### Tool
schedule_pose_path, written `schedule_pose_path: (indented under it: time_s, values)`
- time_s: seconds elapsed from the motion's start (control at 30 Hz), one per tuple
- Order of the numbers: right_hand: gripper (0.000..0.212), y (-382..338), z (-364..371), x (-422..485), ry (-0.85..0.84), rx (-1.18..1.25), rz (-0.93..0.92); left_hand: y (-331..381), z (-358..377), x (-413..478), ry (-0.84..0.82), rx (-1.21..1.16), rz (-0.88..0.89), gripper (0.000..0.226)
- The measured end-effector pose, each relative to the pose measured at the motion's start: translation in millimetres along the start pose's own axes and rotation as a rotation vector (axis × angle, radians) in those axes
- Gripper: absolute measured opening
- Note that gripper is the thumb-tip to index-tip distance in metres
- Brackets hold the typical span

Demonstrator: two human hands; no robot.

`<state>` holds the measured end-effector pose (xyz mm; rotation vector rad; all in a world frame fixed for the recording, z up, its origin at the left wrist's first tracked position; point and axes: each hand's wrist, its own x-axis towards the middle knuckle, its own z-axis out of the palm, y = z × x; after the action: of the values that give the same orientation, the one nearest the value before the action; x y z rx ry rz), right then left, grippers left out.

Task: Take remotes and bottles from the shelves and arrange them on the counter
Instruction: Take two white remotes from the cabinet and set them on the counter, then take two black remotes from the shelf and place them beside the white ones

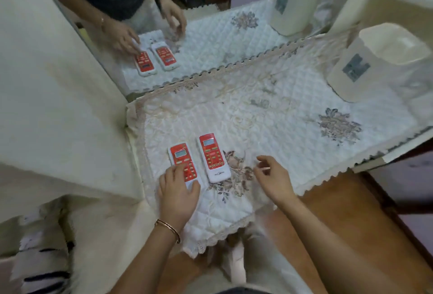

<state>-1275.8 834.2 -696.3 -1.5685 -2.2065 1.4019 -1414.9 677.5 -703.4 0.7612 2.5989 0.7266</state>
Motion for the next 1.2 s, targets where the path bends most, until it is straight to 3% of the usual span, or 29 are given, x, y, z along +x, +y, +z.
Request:
schedule_pose_path:
  time_s: [0.2, 0.3, 0.4, 0.57, 0.73, 0.8, 0.87, 1.07, 1.2]
  values:
    - [0.036, 98.7, -46.5, -93.4, 0.135, 0.053, 0.259, 46.4, 22.2, -10.5, -0.222, -0.064, 0.412, 0.044]
    - [0.037, 158.4, -54.0, -159.0, 0.167, 0.116, 0.481, 74.4, 50.9, -40.4, -0.475, -0.097, 0.522, 0.03]
    - [0.037, 222.5, -36.9, -242.5, 0.261, 0.326, 0.704, 91.6, 86.8, -84.2, -0.764, 0.045, 0.58, 0.018]
    - [0.014, 299.0, 26.9, -397.5, 0.486, 0.817, 1.023, 79.0, 151.8, -163.6, -1.09, 0.474, 0.575, 0.029]
    - [0.011, 352.1, 98.0, -537.1, 0.678, 1.155, 1.25, 60.5, 190.0, -286.8, -1.205, 0.525, 0.395, 0.019]
    - [0.006, 361.0, 116.0, -583.7, 0.793, 1.288, 1.287, 56.6, 203.3, -336.5, -1.252, 0.591, 0.404, 0.015]
    - [0.016, 366.2, 126.6, -625.7, 0.969, 1.399, 1.307, 61.3, 214.9, -380.5, -1.285, 0.652, 0.504, 0.014]
    - [0.012, 364.7, 156.8, -712.4, 1.542, 1.629, 1.381, 118.7, 272.0, -506.8, -1.401, 0.874, 0.849, 0.024]
    - [0.024, 349.7, 178.7, -721.5, 1.693, 1.753, 1.429, 132.3, 307.2, -590.6, -1.452, 0.932, 1.026, 0.025]
